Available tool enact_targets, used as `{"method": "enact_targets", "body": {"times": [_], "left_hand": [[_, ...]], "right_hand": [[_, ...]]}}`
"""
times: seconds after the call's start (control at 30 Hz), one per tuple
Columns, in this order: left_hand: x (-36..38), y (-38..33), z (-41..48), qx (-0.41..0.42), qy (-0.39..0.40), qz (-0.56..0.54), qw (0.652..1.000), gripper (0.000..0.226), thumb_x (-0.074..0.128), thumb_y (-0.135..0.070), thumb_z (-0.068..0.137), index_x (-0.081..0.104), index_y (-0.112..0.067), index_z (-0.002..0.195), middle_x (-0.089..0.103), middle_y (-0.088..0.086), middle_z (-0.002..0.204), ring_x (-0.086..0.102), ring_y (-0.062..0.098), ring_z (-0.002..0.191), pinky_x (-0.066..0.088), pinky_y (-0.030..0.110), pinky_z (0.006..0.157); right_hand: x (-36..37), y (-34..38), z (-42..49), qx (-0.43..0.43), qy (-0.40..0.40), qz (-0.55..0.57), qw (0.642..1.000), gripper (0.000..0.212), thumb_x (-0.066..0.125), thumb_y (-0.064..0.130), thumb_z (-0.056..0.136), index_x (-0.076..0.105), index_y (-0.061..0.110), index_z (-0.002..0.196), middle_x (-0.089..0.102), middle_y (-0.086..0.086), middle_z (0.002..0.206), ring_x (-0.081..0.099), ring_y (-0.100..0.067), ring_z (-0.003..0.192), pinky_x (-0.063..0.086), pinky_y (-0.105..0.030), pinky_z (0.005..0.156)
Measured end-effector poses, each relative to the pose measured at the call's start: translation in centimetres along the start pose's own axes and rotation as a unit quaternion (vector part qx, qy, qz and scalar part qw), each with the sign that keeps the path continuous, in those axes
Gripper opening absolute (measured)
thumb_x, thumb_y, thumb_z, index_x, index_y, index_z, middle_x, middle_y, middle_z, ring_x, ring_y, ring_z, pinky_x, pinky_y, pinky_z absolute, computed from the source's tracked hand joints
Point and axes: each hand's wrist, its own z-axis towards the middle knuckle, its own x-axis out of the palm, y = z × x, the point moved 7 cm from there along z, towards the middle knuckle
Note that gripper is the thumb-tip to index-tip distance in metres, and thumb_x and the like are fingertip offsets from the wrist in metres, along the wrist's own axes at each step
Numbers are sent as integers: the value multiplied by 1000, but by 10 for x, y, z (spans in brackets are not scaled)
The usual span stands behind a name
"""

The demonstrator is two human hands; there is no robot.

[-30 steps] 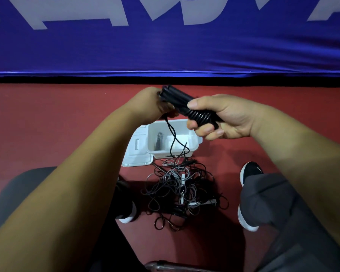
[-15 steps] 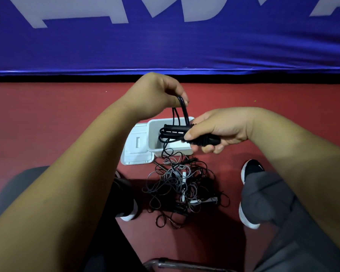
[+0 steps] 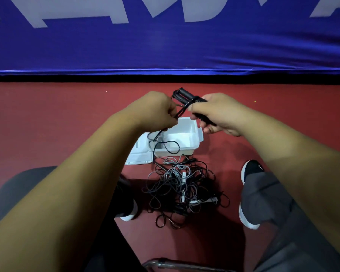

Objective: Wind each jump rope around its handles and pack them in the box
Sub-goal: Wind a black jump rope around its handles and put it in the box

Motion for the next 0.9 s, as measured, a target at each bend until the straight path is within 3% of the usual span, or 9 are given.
{"method": "enact_targets", "body": {"times": [0.13,0.27,0.37,0.47,0.6,0.7,0.8,0.9], "left_hand": [[11,2,-4,-83,0,-157,984,20,47,-10,104,63,1,98,76,14,84,75,27,56,66,46,62],[7,-2,-2,-91,-46,-371,923,15,60,-19,107,59,-5,102,78,17,94,79,35,72,66,48,69],[-3,-2,2,-38,-66,-451,889,11,69,-15,101,63,-8,96,79,17,97,79,27,88,65,41,84],[-8,-6,3,19,-48,-514,857,6,70,-8,98,65,-6,100,74,20,100,75,22,85,62,37,88],[-8,-11,1,85,6,-457,885,32,71,-3,95,73,-15,125,75,10,107,66,13,96,56,26,91],[2,-9,0,81,54,-389,916,45,74,5,90,76,-26,122,78,9,106,68,9,96,54,28,94],[6,4,6,44,37,-237,970,32,86,-12,84,82,-31,110,80,6,98,70,9,88,56,36,91],[6,6,7,23,3,-132,991,7,82,-23,90,81,-24,97,78,-3,79,72,6,68,63,35,76]], "right_hand": [[0,8,-4,-8,-8,110,994,32,76,40,94,70,11,107,72,-7,91,53,-17,59,45,-28,52],[-9,6,-2,19,-39,179,983,61,65,72,92,72,14,108,74,-5,87,55,-16,55,43,-27,50],[-15,3,-1,29,-46,191,980,57,63,71,95,72,17,106,73,-4,86,54,-15,55,41,-26,50],[-17,4,-2,27,-53,193,979,48,65,65,97,72,18,106,72,-4,85,52,-15,55,38,-24,48],[-24,7,-3,33,-67,209,975,45,66,62,97,71,18,105,72,-4,85,52,-14,53,37,-23,47],[-31,10,-4,22,-66,206,976,42,69,57,96,71,16,105,73,-5,84,53,-16,55,37,-24,48],[-29,13,-7,11,-51,192,980,44,74,57,93,71,15,104,73,-7,86,52,-17,55,37,-25,49],[-24,13,-8,7,-30,197,980,41,76,54,91,71,16,107,72,-6,87,52,-17,56,38,-25,48]]}}
